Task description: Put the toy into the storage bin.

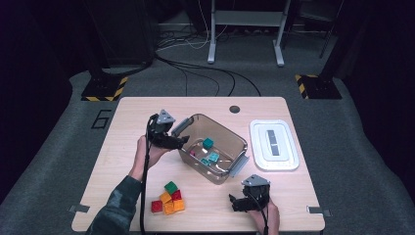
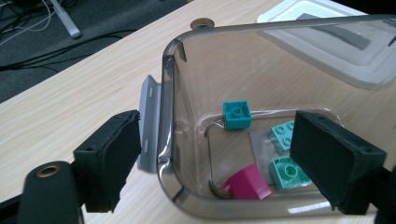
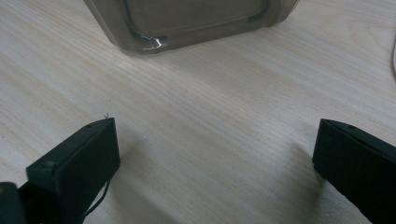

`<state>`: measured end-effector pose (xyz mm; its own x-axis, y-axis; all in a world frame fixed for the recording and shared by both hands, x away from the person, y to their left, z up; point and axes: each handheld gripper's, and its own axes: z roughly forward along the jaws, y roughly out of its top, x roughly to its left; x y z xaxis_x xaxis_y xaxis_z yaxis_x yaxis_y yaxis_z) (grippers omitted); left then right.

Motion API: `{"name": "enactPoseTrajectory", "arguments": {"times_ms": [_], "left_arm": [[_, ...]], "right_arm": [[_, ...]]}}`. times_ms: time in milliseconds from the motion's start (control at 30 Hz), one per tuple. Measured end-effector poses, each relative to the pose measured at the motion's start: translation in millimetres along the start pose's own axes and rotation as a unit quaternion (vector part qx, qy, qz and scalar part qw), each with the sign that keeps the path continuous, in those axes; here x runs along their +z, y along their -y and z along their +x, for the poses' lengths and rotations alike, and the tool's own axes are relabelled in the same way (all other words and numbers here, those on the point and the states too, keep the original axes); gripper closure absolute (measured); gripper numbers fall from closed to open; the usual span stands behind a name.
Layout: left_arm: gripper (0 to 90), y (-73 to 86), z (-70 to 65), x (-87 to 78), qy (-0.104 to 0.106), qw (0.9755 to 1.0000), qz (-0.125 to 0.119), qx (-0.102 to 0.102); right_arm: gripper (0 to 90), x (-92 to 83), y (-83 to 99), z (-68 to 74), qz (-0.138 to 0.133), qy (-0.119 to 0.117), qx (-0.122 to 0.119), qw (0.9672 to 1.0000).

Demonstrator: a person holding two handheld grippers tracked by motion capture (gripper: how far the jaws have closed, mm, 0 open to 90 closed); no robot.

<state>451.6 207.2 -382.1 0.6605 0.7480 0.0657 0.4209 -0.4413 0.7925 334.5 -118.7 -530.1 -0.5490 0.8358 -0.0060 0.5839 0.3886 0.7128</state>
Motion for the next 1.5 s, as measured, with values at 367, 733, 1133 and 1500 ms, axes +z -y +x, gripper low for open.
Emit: {"name": "enactPoseTrajectory", "arguments": {"times_ms": [367,733,1133,1500], "left_arm": [[9.5,22.7,-0.3,-29.6,-0.015,0.9998,-0.013,-0.006],[4.8,47.9,-8.7,-44.2,-0.024,0.9997,-0.003,-0.009],[0.0,83.7,-12.0,-44.2,-0.025,0.9992,0.004,-0.031],[0.0,111.3,-16.2,-34.7,-0.015,0.9982,0.017,-0.055]], "right_arm": [[0.0,0.1,-0.1,-0.1,0.000,0.001,0.001,1.0000],[0.0,0.1,-0.1,0.0,0.000,0.001,0.001,1.0000],[0.0,0.1,-0.1,-0.1,0.000,0.001,0.001,1.0000],[0.0,0.1,-0.1,0.0,0.000,0.001,0.001,1.0000]]}}
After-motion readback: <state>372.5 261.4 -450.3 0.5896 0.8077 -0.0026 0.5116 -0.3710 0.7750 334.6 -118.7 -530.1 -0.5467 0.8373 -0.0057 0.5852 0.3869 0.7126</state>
